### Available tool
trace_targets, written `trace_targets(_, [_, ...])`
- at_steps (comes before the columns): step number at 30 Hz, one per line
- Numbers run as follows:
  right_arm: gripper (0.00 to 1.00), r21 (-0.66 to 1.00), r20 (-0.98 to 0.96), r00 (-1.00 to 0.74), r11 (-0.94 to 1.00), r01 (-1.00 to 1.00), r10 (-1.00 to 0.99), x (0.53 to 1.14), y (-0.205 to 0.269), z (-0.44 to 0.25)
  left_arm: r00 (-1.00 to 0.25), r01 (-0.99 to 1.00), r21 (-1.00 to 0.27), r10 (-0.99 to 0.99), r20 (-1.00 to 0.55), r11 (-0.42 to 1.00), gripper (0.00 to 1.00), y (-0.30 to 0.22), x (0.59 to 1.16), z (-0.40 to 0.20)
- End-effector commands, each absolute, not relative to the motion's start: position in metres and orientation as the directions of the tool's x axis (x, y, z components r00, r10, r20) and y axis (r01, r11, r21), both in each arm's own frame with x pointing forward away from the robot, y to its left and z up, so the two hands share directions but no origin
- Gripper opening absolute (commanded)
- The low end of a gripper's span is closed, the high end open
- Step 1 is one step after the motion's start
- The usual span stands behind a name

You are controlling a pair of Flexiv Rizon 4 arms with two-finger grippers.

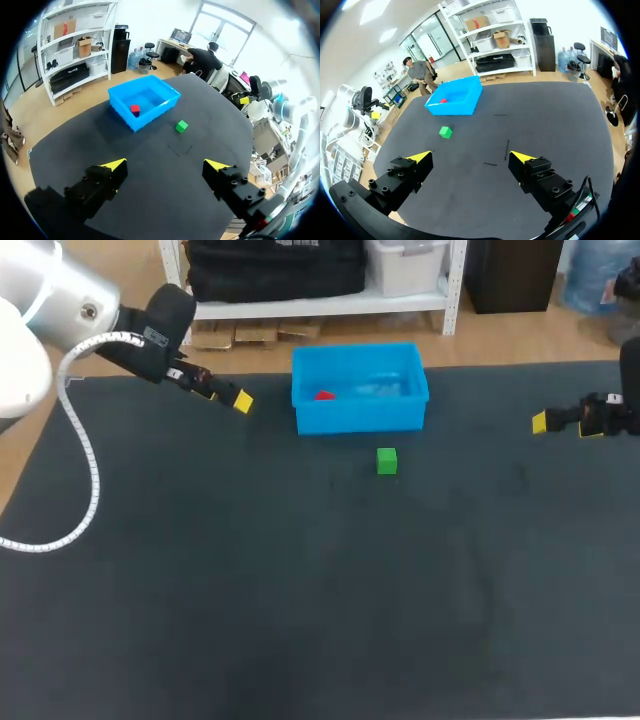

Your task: Use the left arm to pick the red cube and place it into the blue plastic box first, then use the right arm to grasp the green cube and put it into the same blue plastic box after the first action is fully finished.

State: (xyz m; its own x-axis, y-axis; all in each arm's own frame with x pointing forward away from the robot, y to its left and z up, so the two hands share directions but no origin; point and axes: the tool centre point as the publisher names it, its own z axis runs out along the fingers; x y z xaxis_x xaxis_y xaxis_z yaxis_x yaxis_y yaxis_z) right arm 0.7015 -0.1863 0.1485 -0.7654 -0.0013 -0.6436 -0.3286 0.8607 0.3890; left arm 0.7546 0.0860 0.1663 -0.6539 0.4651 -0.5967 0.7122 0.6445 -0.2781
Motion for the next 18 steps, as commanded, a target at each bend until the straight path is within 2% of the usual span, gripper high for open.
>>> trace_targets(1, [1.00, 0.389, -0.643, -0.766, 0.861, -0.328, -0.001, 0.701, -0.186, 0.149, -0.651, 0.714, -0.278, 0.464, -0.601, 0.643, 1.00, 0.087, 0.754, 0.166])
trace_targets(12, [1.00, 0.389, -0.643, -0.766, 0.861, -0.328, -0.001, 0.701, -0.186, 0.149, -0.651, 0.714, -0.278, 0.464, -0.601, 0.643, 1.00, 0.087, 0.754, 0.166])
trace_targets(18, [1.00, 0.356, -0.628, -0.778, 0.891, -0.280, 0.007, 0.703, -0.160, 0.149, -0.651, 0.714, -0.278, 0.464, -0.601, 0.643, 1.00, 0.087, 0.754, 0.166])
